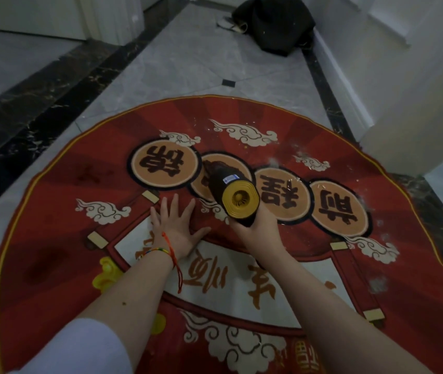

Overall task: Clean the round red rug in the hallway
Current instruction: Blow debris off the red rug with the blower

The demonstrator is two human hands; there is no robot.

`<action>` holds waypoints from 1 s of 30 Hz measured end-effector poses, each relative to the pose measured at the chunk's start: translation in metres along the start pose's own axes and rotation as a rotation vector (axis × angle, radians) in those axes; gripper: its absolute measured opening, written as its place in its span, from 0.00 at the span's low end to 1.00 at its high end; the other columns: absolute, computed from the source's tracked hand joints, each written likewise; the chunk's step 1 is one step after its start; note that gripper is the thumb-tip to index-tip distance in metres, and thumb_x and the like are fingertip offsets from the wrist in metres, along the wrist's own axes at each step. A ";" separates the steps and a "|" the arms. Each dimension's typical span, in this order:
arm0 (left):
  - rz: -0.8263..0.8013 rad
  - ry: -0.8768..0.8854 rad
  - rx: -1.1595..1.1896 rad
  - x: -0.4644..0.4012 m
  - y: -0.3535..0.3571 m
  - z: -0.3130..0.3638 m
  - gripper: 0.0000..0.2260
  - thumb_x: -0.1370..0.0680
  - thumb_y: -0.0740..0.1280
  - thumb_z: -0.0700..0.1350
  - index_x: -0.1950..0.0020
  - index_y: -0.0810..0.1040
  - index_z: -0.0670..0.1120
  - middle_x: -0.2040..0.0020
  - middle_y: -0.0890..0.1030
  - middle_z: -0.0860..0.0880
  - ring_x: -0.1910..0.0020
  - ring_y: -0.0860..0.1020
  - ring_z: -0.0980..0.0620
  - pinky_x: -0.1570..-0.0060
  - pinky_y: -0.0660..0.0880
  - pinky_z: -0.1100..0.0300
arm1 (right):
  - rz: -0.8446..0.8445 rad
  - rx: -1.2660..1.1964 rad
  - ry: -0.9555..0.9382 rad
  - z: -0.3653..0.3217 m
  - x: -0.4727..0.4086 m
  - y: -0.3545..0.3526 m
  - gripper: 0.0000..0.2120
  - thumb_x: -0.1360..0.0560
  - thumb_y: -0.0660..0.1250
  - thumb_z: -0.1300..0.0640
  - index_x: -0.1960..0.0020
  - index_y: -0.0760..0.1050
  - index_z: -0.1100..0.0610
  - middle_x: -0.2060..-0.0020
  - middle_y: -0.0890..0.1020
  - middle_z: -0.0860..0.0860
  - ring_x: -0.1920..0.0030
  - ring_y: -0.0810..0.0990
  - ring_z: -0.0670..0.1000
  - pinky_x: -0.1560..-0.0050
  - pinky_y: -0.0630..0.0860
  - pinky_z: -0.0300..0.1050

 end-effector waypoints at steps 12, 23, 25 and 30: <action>-0.008 -0.007 0.019 -0.009 0.002 -0.006 0.37 0.28 0.50 0.73 0.23 0.44 0.60 0.22 0.40 0.47 0.24 0.38 0.42 0.29 0.34 0.40 | -0.088 0.030 -0.005 -0.014 -0.042 0.017 0.21 0.27 0.71 0.58 0.36 0.71 0.53 0.52 0.75 0.43 0.50 0.74 0.42 0.57 0.69 0.30; 0.087 -0.034 0.004 -0.010 -0.001 -0.019 0.37 0.28 0.49 0.73 0.23 0.47 0.59 0.21 0.43 0.46 0.24 0.42 0.41 0.27 0.38 0.42 | -0.100 0.010 -0.121 -0.013 -0.002 0.016 0.18 0.30 0.72 0.59 0.41 0.75 0.54 0.50 0.80 0.42 0.49 0.77 0.39 0.53 0.72 0.28; 0.096 -0.031 -0.037 -0.009 0.000 -0.021 0.38 0.29 0.45 0.75 0.23 0.46 0.59 0.21 0.43 0.46 0.24 0.42 0.41 0.27 0.38 0.42 | -0.089 0.016 -0.099 -0.017 -0.009 0.025 0.19 0.29 0.72 0.58 0.40 0.74 0.55 0.51 0.79 0.44 0.49 0.77 0.41 0.54 0.70 0.25; 0.129 -0.027 -0.065 -0.010 0.000 -0.022 0.36 0.27 0.41 0.73 0.23 0.47 0.60 0.21 0.44 0.47 0.24 0.42 0.41 0.27 0.39 0.41 | -0.084 0.044 -0.088 -0.022 -0.022 0.032 0.17 0.29 0.72 0.58 0.41 0.75 0.56 0.53 0.78 0.43 0.51 0.76 0.41 0.59 0.68 0.22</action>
Point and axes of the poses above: each hand's wrist, its own x-axis away from the middle knuckle, its own y-axis out of the palm, z = x × y, the point moved 6 cm from there along -x, towards the middle knuckle
